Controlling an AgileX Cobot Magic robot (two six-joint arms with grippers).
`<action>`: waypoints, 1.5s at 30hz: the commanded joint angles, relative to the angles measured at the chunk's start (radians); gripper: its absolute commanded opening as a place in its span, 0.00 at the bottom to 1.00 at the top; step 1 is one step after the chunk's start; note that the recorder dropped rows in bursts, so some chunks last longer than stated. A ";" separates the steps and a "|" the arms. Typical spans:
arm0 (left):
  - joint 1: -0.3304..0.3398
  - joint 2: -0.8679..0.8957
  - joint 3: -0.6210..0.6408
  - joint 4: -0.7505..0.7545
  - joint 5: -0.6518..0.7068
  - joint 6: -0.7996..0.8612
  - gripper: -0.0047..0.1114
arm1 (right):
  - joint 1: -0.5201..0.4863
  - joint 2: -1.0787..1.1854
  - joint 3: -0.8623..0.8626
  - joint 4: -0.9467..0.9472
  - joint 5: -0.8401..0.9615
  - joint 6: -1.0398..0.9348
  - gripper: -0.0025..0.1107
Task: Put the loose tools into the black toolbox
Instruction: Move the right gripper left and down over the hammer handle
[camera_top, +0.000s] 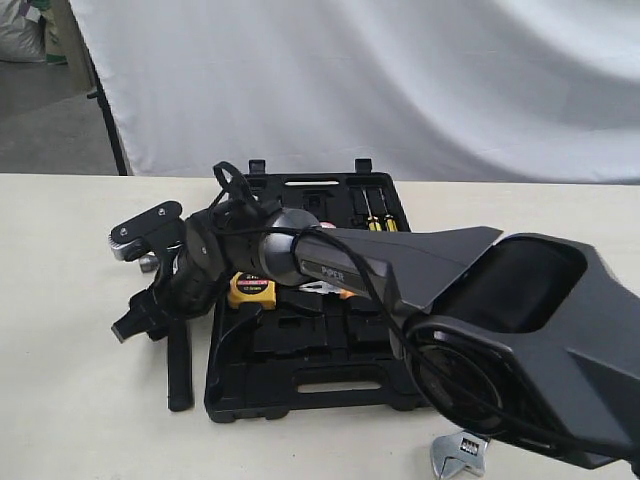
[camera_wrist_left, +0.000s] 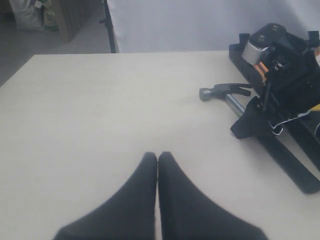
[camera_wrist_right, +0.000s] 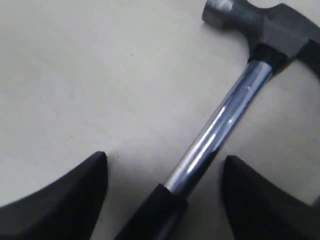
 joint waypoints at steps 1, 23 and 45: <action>0.025 -0.003 -0.003 0.004 -0.007 -0.005 0.05 | -0.006 0.004 -0.006 -0.011 0.058 -0.008 0.53; 0.025 -0.003 -0.003 0.004 -0.007 -0.005 0.05 | 0.030 -0.066 -0.006 0.138 0.328 -0.011 0.02; 0.025 -0.003 -0.003 0.004 -0.007 -0.005 0.05 | 0.167 -0.325 0.362 0.115 0.391 -0.054 0.02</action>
